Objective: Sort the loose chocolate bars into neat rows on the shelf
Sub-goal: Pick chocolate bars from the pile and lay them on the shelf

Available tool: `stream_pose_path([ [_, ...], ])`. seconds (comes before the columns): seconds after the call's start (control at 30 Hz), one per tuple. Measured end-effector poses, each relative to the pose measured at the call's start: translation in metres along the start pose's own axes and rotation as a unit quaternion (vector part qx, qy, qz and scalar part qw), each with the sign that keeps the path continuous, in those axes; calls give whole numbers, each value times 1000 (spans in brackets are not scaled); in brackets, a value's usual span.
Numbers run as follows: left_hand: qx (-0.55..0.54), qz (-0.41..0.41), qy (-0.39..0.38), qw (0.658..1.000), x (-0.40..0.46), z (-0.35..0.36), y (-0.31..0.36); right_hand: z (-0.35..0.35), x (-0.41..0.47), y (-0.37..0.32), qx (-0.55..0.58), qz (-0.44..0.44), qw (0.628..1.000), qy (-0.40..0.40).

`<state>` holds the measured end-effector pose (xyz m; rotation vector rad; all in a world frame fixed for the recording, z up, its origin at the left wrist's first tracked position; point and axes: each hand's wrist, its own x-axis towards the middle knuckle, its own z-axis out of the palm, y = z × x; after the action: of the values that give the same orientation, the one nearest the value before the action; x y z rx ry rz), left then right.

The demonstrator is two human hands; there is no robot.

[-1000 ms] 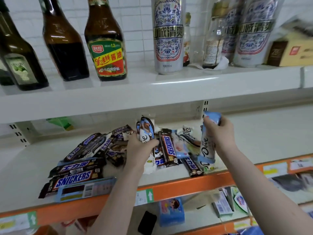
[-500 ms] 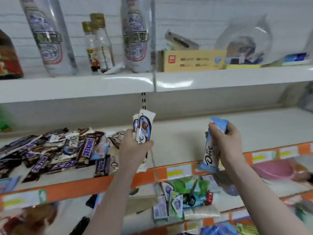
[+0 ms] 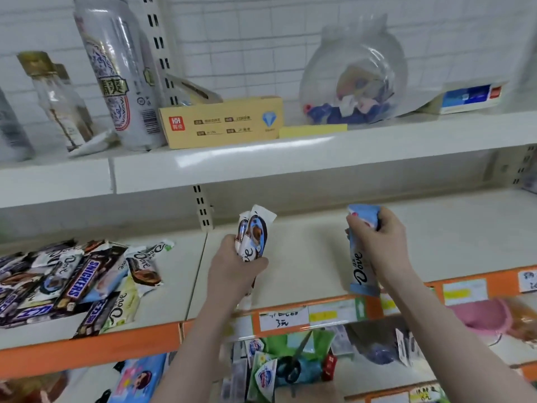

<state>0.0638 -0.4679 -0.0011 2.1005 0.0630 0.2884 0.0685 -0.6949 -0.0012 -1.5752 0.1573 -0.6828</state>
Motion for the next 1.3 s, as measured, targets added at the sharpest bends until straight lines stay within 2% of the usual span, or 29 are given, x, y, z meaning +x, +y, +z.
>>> stream_pose_path([
  [0.27, 16, -32, 16, 999, 39, 21, -8, 34, 52, 30, -85, -9, 991, -101],
  [0.4, 29, -49, 35, 998, 42, 29, -7, 36, 59, 41, -88, -28, 978, -185],
  [0.57, 46, -68, 68, 994, 28, 36, -4, 17, 61, 64, -214, -7, 926, -311],
  [0.63, 54, -70, 82, 993, 25, 36, -3, 7, 59, 70, -220, -13, 913, -344],
  [0.8, 89, -78, 87, 989, 16, 33, -4, 0, 64, 76, -211, -21, 912, -351],
  [1.03, 116, -76, 94, 986, 17, 7, -17, 17, 75, 72, -260, -35, 883, -389],
  [1.13, 122, -71, 94, 986, 21, -3, -21, 31, 78, 66, -309, -65, 859, -403],
  [1.3, 120, -65, 87, 987, 29, -14, -27, 58, 76, 51, -367, -78, 788, -488],
])
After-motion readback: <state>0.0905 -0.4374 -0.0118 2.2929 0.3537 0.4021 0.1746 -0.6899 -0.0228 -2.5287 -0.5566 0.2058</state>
